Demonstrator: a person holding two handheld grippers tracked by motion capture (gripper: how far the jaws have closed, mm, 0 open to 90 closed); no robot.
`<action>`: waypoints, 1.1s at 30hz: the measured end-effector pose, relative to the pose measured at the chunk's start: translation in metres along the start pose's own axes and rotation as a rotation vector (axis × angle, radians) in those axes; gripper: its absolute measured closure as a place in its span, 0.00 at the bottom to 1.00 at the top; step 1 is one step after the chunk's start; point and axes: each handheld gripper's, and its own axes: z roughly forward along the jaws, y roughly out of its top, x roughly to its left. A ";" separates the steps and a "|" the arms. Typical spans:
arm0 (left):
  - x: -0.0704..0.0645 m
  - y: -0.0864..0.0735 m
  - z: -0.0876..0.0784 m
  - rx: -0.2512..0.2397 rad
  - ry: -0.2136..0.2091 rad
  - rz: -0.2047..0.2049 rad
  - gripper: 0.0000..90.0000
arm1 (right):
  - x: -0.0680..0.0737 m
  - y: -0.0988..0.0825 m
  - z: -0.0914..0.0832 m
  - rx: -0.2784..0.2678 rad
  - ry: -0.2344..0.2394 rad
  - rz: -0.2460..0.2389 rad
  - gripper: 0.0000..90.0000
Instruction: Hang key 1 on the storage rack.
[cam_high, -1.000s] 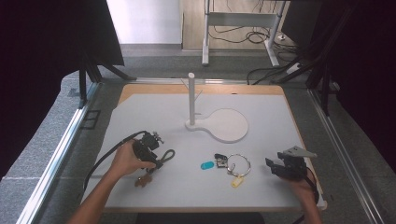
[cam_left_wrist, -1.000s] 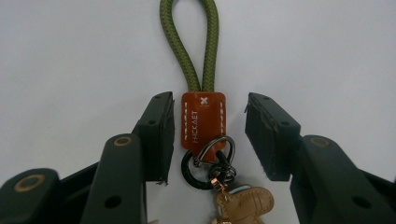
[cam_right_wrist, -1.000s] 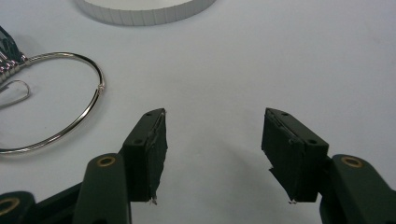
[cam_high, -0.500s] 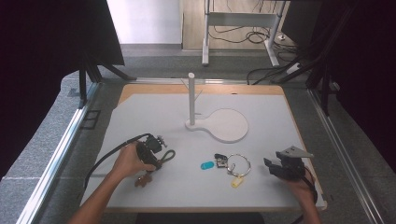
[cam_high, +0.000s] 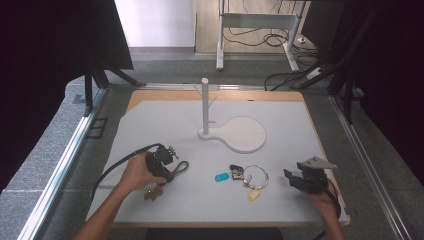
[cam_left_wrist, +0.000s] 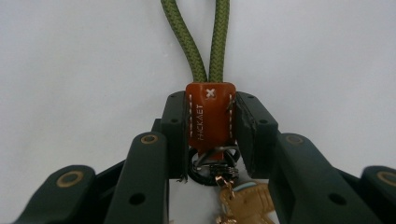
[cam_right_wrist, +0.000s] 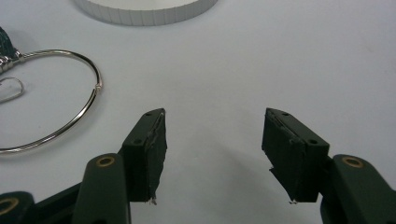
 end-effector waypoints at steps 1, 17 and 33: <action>0.002 -0.001 -0.004 -0.013 -0.010 -0.002 0.75 | -0.001 0.000 0.000 -0.001 -0.003 -0.001 0.45; 0.015 -0.005 -0.057 -0.152 -0.063 -0.014 0.75 | 0.000 0.001 0.003 0.005 0.001 -0.005 0.45; 0.028 0.004 -0.082 -0.243 -0.112 -0.034 0.75 | -0.002 0.001 0.003 0.006 0.002 0.006 0.45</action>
